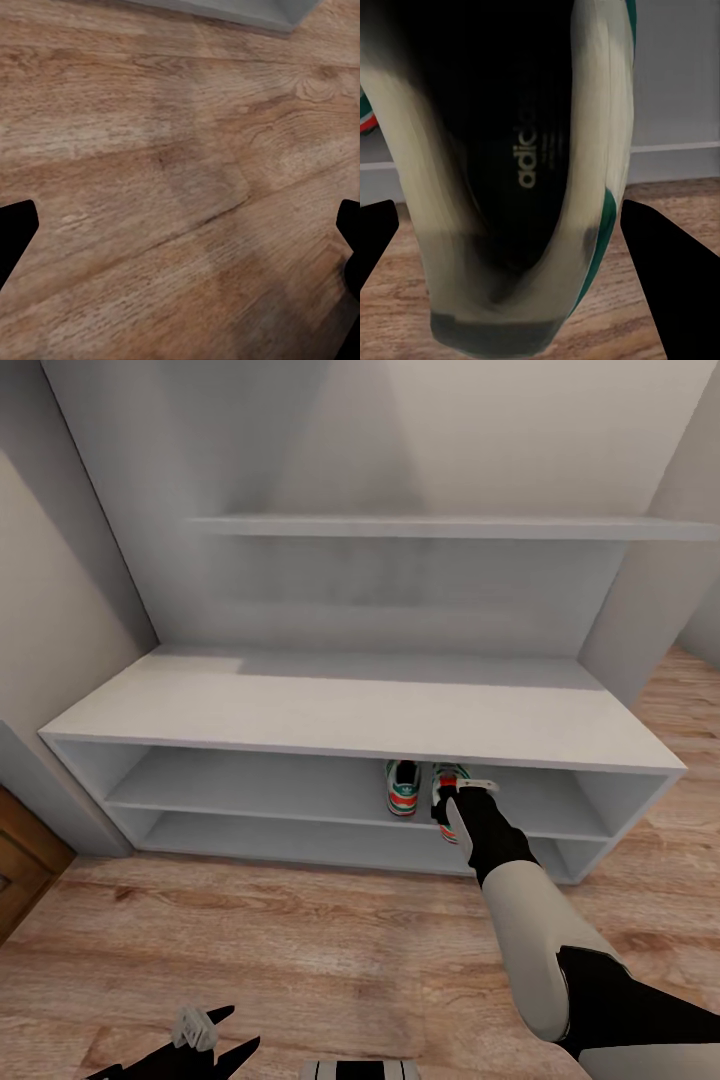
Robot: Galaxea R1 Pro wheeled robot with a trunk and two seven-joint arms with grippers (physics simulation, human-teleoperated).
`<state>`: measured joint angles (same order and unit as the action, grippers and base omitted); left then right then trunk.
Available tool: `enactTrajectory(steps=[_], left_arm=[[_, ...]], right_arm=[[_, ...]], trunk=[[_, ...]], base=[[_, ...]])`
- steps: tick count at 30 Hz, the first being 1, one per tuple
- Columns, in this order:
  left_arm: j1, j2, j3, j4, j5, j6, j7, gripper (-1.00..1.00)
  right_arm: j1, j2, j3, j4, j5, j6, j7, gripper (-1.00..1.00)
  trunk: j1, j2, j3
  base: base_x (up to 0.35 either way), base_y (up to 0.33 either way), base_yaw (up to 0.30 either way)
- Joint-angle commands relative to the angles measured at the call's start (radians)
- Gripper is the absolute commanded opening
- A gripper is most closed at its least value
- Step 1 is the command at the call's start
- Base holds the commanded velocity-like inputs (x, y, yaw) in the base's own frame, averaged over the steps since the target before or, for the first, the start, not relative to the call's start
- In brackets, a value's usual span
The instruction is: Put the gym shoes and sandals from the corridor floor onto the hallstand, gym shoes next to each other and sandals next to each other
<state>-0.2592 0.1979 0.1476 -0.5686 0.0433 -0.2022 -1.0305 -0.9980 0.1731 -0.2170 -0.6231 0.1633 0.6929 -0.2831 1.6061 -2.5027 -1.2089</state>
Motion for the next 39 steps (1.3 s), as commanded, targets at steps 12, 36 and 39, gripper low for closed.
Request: enactTrajectory(steps=[12, 36, 39], left_arm=[[0.0, 0.0, 0.001, 0.001, 0.003, -0.005, -0.004, 1.0], [0.0, 0.0, 0.002, 0.002, 0.005, -0.006, -0.004, 1.0], [0.0, 0.0, 0.003, 0.002, 0.005, -0.006, -0.004, 1.0]], right_arm=[[-0.001, 0.001, -0.005, -0.002, 0.009, 0.005, 0.004, -1.0], [-0.001, 0.001, -0.005, -0.002, 0.01, 0.005, 0.004, -1.0], [0.0, 0.001, -0.005, -0.002, 0.01, 0.005, 0.004, -1.0]], trunk=[[0.002, -0.001, -0.023], [0.002, -0.001, -0.025], [0.002, -0.001, -0.025]], base=[[0.0, 0.0, 0.0], [0.032, 0.013, 0.0], [0.118, 0.0, 0.0]])
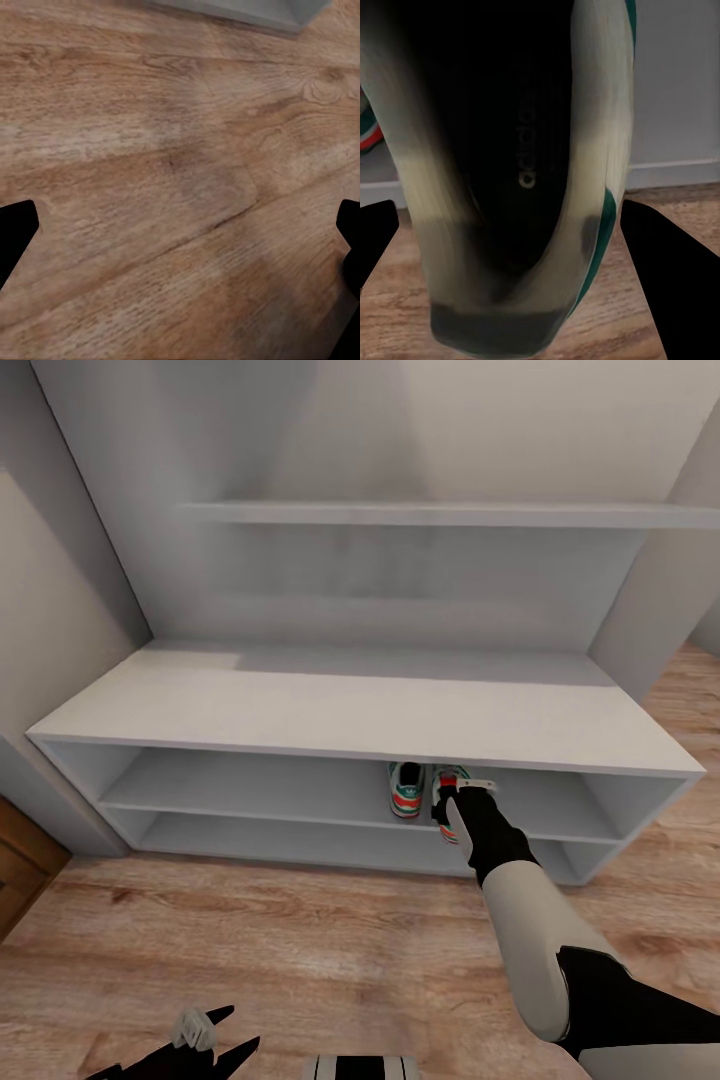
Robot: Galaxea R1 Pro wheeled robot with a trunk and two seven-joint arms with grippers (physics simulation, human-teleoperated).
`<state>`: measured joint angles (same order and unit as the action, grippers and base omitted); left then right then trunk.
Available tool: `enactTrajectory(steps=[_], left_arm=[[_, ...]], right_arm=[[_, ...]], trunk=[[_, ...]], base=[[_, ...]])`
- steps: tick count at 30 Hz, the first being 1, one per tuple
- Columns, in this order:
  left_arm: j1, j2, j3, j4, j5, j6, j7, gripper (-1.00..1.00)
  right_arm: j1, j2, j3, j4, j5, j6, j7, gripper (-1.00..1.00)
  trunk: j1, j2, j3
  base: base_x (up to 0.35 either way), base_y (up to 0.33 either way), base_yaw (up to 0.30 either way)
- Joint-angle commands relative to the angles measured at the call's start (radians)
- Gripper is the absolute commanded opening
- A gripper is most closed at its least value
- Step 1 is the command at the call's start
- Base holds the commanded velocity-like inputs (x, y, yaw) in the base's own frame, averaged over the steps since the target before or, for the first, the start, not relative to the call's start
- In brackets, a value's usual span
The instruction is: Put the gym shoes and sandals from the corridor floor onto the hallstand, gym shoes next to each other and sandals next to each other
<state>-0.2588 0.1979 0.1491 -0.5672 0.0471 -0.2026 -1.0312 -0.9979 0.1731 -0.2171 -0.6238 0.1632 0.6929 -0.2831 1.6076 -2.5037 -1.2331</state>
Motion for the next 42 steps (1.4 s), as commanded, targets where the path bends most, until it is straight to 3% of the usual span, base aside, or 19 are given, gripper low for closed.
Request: enactTrajectory(steps=[1, 42], left_arm=[[-0.001, 0.0, 0.001, 0.001, 0.001, -0.005, -0.003, 1.0], [-0.001, 0.001, 0.0, 0.001, 0.001, -0.006, -0.004, 1.0]], right_arm=[[-0.001, 0.001, -0.005, -0.002, 0.01, 0.005, 0.004, -1.0], [0.0, 0.001, -0.005, -0.002, 0.01, 0.005, 0.004, -1.0]], trunk=[[0.0, 0.0, -0.001], [0.0, 0.0, -0.001]], base=[[0.194, 0.0, 0.0], [0.058, 0.0, 0.0]])
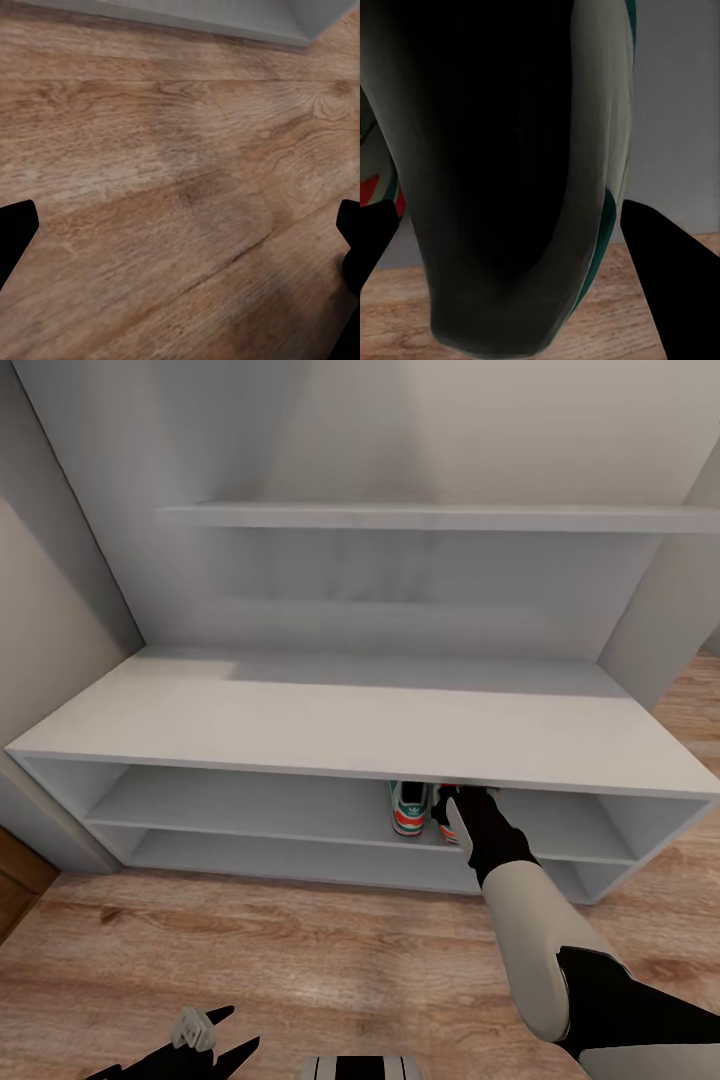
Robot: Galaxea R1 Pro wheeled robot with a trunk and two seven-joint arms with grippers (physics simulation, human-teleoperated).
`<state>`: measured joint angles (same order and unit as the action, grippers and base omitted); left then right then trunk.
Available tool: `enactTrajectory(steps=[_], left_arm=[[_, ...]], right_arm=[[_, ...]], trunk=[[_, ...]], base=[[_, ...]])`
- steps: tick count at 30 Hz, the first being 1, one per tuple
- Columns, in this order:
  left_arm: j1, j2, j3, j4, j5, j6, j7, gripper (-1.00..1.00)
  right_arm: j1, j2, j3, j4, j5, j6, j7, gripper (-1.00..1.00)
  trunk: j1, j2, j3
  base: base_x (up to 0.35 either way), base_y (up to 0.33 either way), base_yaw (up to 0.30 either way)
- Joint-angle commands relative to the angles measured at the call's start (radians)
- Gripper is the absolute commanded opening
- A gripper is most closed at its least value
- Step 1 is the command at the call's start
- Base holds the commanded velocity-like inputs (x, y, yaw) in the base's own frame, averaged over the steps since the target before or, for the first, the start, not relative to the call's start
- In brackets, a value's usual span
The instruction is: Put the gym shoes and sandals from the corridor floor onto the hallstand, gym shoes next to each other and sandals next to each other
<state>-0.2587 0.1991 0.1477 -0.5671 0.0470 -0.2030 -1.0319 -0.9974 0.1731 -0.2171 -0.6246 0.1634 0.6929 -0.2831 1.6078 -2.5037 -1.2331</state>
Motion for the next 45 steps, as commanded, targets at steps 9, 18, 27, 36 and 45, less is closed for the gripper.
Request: enactTrajectory(steps=[9, 18, 27, 36, 45], left_arm=[[-0.001, 0.0, 0.001, 0.001, 0.001, -0.005, -0.004, 1.0], [-0.001, 0.0, 0.001, 0.001, 0.002, -0.005, -0.004, 1.0], [-0.001, 0.0, 0.001, 0.001, 0.002, -0.005, -0.003, 1.0], [-0.001, 0.0, 0.002, 0.001, 0.002, -0.004, -0.004, 1.0], [-0.001, 0.001, 0.002, 0.001, 0.002, -0.005, -0.004, 1.0]], right_arm=[[0.0, 0.001, -0.005, -0.001, 0.009, 0.005, 0.004, -1.0], [0.0, 0.001, -0.005, -0.001, 0.009, 0.004, 0.004, -1.0], [0.0, 0.001, -0.005, -0.001, 0.009, 0.004, 0.004, -1.0], [0.0, 0.001, -0.005, -0.001, 0.009, 0.004, 0.004, -1.0], [0.0, 0.001, -0.005, -0.001, 0.01, 0.004, 0.004, -1.0]], trunk=[[0.0, 0.0, -0.001], [0.0, 0.0, -0.001], [0.0, 0.0, -0.001], [0.0, 0.0, -0.001], [0.0, 0.0, -0.001]], base=[[0.009, 0.0, 0.0], [0.001, 0.0, 0.0], [0.029, 0.0, 0.0], [0.016, 0.0, 0.0], [0.05, 0.0, 0.0]])
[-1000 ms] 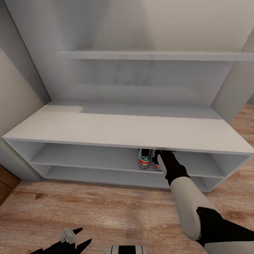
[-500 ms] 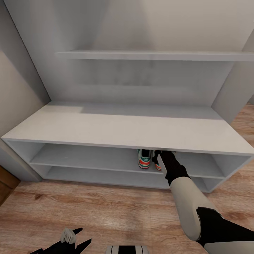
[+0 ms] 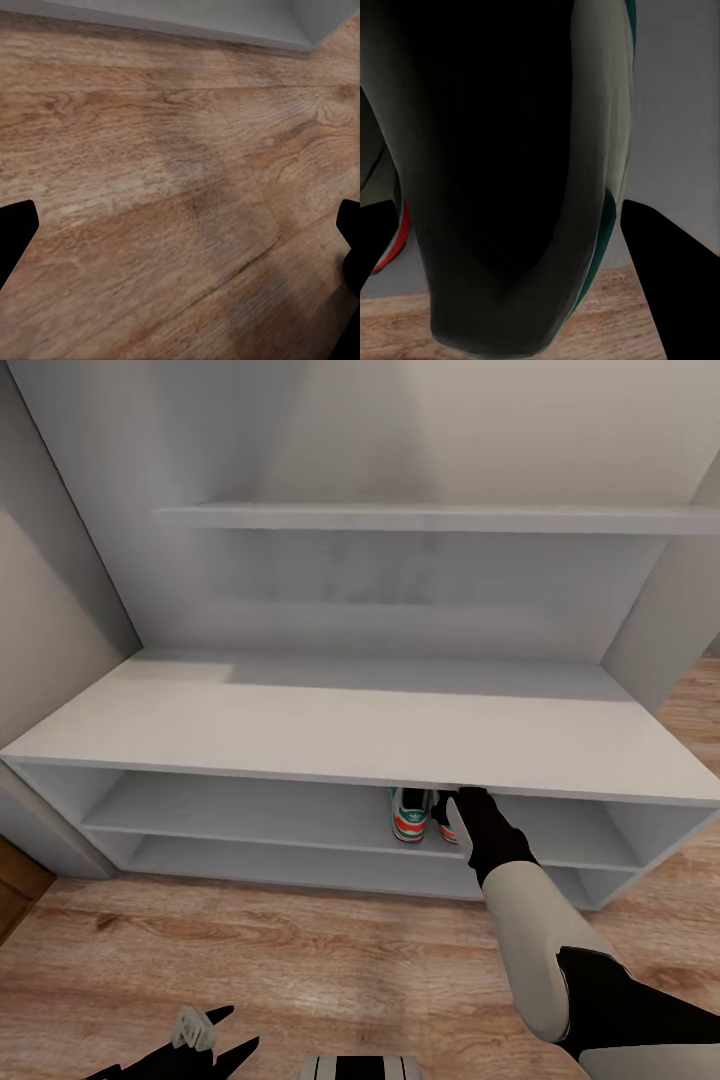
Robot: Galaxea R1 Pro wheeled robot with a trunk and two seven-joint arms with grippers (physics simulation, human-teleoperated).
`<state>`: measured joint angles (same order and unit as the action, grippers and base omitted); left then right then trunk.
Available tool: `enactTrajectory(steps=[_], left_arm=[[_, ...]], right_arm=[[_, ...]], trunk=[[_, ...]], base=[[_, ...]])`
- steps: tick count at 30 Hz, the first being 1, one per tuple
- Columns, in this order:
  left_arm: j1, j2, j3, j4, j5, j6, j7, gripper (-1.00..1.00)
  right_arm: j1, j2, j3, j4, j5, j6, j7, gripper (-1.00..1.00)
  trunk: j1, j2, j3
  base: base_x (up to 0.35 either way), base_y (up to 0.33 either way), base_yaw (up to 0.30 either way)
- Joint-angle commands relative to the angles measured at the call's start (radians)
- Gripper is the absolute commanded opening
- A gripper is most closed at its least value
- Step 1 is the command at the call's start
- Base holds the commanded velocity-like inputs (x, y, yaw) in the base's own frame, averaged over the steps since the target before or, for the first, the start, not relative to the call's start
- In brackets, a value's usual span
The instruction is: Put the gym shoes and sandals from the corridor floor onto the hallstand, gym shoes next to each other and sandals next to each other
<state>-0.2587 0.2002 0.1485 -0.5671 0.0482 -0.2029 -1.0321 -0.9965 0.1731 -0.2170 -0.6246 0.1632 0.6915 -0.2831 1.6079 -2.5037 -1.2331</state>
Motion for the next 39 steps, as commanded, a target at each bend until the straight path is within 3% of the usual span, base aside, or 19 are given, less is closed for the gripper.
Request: enactTrajectory(steps=[1, 28, 39], left_arm=[[-0.001, 0.0, 0.001, 0.002, 0.001, -0.005, -0.003, 1.0], [-0.001, 0.001, 0.002, 0.004, 0.001, -0.005, -0.003, 1.0], [-0.001, 0.002, 0.002, 0.004, 0.001, -0.006, -0.003, 1.0]], right_arm=[[-0.001, 0.001, -0.005, -0.001, 0.01, 0.005, 0.004, 1.0], [-0.001, -0.009, -0.005, 0.0, 0.009, 0.005, 0.004, 1.0], [-0.001, -0.009, -0.005, 0.0, 0.009, 0.005, 0.004, 1.0]], trunk=[[0.0, 0.0, -0.001], [0.0, 0.0, -0.001], [0.0, 0.0, -0.001]], base=[[0.004, 0.0, 0.0], [-0.003, 0.0, 0.0], [-0.256, 0.0, 0.0]])
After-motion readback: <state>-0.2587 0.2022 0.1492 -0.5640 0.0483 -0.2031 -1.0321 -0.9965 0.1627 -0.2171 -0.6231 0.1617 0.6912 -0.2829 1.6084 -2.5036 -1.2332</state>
